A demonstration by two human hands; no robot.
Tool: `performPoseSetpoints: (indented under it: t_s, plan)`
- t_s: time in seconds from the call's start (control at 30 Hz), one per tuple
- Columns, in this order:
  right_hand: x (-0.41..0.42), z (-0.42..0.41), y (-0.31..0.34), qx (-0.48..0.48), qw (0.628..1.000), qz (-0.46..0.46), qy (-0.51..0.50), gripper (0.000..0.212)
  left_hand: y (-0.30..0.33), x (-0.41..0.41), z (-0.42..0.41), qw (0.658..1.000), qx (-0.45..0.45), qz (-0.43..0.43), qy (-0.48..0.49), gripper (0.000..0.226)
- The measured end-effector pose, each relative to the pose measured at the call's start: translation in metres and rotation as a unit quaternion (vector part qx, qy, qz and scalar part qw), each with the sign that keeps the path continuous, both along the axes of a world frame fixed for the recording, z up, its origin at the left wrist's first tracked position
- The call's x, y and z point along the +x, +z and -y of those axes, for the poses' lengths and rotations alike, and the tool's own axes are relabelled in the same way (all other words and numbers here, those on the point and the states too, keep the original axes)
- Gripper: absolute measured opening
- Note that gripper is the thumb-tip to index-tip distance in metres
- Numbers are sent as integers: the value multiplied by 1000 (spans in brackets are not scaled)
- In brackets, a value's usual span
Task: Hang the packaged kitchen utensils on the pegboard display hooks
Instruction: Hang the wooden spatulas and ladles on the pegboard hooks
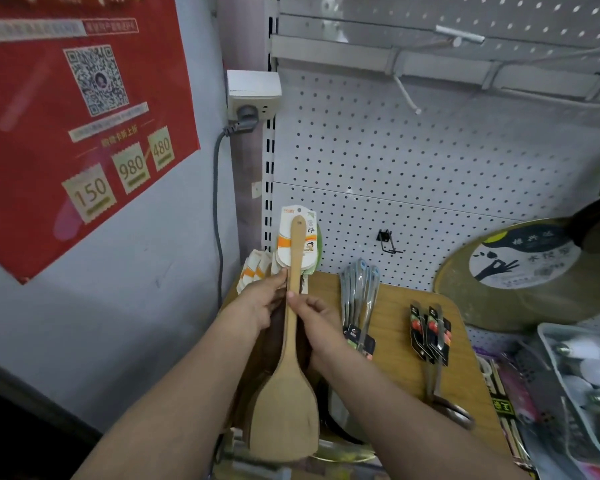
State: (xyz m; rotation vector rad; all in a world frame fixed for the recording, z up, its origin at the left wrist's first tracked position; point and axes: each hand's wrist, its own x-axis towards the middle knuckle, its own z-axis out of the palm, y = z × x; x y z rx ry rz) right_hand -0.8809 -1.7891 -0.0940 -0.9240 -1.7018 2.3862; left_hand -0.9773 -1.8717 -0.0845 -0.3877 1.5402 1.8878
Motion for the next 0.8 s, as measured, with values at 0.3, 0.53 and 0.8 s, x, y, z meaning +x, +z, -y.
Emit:
performPoseSetpoints:
  t_s: [0.3,0.53,0.8]
  plan:
    - [7,2,16,-103,994,-21,10,14,6,12,4,999,39,11,2,24]
    - [9,7,20,-112,993,-14,-15,30,5,11,16,999,41,-3,28,15]
    - [-3,8,13,-100,994,39,-27,34,10,1,54,995,0,-70,72,35]
